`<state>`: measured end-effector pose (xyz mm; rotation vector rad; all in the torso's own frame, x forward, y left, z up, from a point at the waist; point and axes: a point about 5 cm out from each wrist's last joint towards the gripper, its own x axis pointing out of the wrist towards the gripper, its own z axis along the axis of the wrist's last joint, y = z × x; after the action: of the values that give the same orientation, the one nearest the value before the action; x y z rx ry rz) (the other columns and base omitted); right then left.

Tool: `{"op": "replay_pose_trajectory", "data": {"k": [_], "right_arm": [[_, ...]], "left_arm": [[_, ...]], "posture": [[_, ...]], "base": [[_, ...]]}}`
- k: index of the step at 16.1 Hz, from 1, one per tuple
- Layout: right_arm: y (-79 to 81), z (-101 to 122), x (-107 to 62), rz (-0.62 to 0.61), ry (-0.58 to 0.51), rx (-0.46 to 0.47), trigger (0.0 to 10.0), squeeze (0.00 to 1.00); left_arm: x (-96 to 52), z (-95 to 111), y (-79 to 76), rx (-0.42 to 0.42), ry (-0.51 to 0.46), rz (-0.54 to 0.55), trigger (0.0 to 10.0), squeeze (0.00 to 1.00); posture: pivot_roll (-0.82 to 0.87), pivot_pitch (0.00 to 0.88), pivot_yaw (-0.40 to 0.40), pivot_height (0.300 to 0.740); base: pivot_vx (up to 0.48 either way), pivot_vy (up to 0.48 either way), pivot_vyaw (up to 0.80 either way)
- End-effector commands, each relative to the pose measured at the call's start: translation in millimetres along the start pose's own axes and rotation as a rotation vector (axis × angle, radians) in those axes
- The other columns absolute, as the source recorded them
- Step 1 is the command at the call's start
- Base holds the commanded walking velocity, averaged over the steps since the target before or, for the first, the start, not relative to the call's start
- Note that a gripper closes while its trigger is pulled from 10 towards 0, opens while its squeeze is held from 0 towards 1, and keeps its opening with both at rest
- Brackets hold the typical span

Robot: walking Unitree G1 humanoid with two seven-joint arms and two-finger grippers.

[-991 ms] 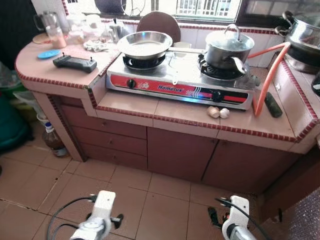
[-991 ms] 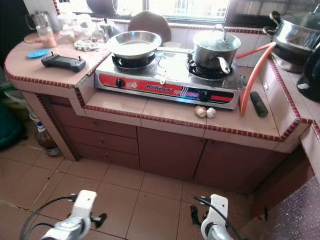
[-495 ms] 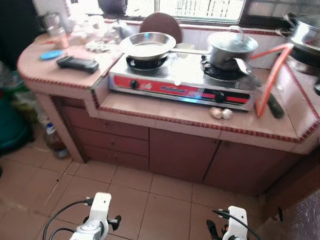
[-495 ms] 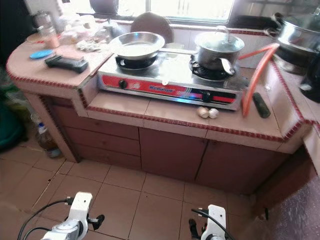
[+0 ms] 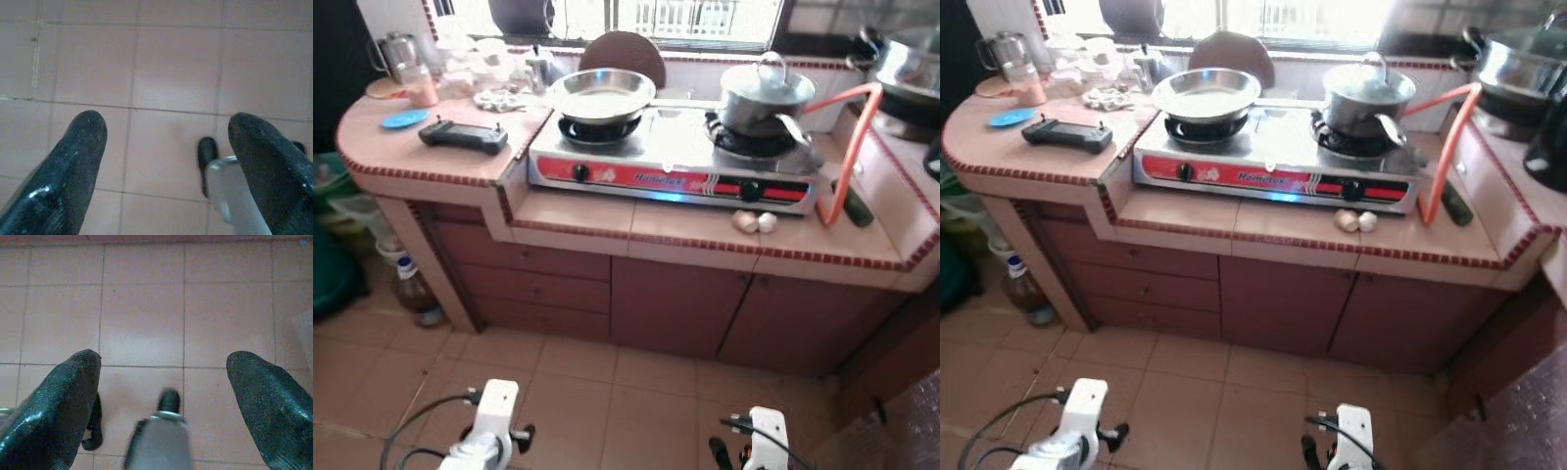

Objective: Kitchen organization

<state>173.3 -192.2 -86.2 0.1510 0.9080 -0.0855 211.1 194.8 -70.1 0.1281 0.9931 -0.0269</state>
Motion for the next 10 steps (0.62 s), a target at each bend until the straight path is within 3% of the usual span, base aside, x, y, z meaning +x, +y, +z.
{"op": "replay_pose_trajectory", "data": {"k": [1,4,10], "right_arm": [[-0.4,0.1,0.2,-0.004,0.007,-0.008,10.0,0.00],[-0.8,-1.9,-0.3,-0.007,0.012,-0.015,10.0,0.00],[-0.3,-3.9,-0.6,-0.008,0.019,-0.026,10.0,0.00]], "left_arm": [[-0.1,-5.4,-3.4,0.006,0.024,-0.015,10.0,0.00],[-0.1,-4.7,-2.9,0.027,0.024,-0.015,10.0,0.00],[-0.1,-4.4,-3.5,0.063,0.018,-0.028,10.0,0.00]], "posture": [[0.17,0.000,-0.032,0.740],[0.17,0.000,-0.031,0.740],[0.17,0.000,-0.029,0.740]], "base": [[0.000,0.480,0.00],[0.000,0.284,0.00],[0.000,0.000,0.00]]}}
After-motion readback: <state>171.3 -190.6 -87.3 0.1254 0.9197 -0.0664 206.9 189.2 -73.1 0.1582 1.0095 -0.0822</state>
